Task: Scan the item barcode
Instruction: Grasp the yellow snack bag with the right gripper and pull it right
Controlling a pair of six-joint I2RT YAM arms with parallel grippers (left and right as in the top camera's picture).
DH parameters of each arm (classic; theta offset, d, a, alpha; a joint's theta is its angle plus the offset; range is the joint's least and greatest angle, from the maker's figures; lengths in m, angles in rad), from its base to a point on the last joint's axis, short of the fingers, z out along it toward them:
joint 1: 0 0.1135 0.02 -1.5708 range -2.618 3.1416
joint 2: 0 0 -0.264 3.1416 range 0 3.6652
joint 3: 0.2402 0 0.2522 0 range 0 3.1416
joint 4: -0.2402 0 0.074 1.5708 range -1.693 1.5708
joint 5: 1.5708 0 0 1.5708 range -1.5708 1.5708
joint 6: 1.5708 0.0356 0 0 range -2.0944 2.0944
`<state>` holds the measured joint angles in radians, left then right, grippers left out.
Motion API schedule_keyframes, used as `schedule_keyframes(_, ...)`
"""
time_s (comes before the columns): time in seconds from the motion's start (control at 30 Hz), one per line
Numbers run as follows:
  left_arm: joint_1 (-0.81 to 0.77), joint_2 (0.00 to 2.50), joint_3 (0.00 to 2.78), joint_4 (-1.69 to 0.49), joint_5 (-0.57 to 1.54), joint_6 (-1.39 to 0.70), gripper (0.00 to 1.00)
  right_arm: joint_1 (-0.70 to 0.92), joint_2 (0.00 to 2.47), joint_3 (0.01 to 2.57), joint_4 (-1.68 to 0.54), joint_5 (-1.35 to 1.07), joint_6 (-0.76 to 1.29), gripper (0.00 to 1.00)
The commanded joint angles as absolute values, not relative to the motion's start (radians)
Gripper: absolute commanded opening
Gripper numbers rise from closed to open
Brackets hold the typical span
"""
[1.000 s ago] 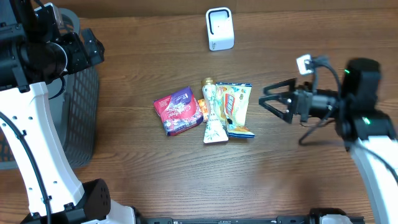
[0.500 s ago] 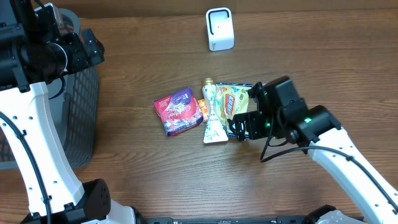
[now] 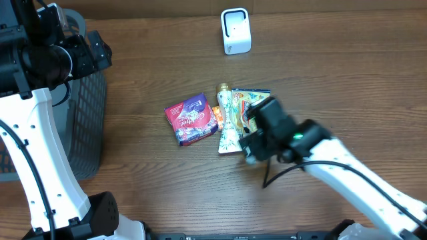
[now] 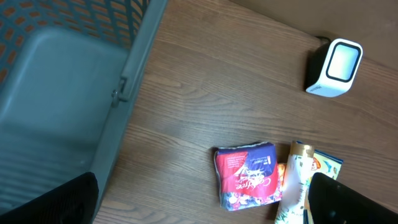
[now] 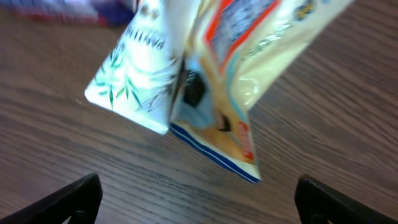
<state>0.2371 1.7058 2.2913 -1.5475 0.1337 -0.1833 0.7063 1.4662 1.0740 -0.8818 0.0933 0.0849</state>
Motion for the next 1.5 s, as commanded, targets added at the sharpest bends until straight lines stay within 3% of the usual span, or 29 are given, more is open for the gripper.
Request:
schedule_keyframes(0.0,0.233,1.702,2.305,-1.544,0.126,-0.179,1.00,0.788,1.554,1.101,-0.862,0.271,0.024,1.00)
schedule_keyframes(0.27,0.233,1.702,2.305,-1.544,0.126,-0.179,1.00,0.869,1.735,1.101,-0.772,0.525,-0.084,1.00)
schedule_keyframes(0.63,0.233,1.702,2.305,-1.544,0.126,-0.179,1.00,0.814,1.800,1.101,-0.667,0.548,-0.162,0.98)
schedule_keyframes(0.73,0.233,1.702,2.305,-1.544,0.126,-0.179,1.00,0.774,1.800,1.101,-0.651,0.537,-0.162,0.89)
schedule_keyframes(0.83,0.233,1.702,2.305,-1.544,0.126,-0.179,1.00,0.727,1.800,1.101,-0.651,0.514,-0.162,0.70)
schedule_keyframes(0.97,0.233,1.702,2.305,-1.544,0.126,-0.179,1.00,0.675,1.800,1.101,-0.645,0.411,-0.162,0.68)
schedule_keyframes(1.0,0.233,1.702,2.305,-1.544,0.126,-0.179,1.00,0.667,1.800,1.101,-0.641,0.396,-0.161,0.64)
schedule_keyframes(1.1,0.233,1.702,2.305,-1.544,0.126,-0.179,1.00,0.653,1.800,1.101,-0.627,0.387,-0.138,0.37)
schedule_keyframes(1.17,0.233,1.702,2.305,-1.544,0.126,-0.179,1.00,0.650,1.800,1.101,-0.626,0.387,-0.132,0.07)
schedule_keyframes(1.47,0.233,1.702,2.305,-1.544,0.126,-0.179,1.00,0.609,1.774,1.267,-0.796,0.387,0.060,0.04)
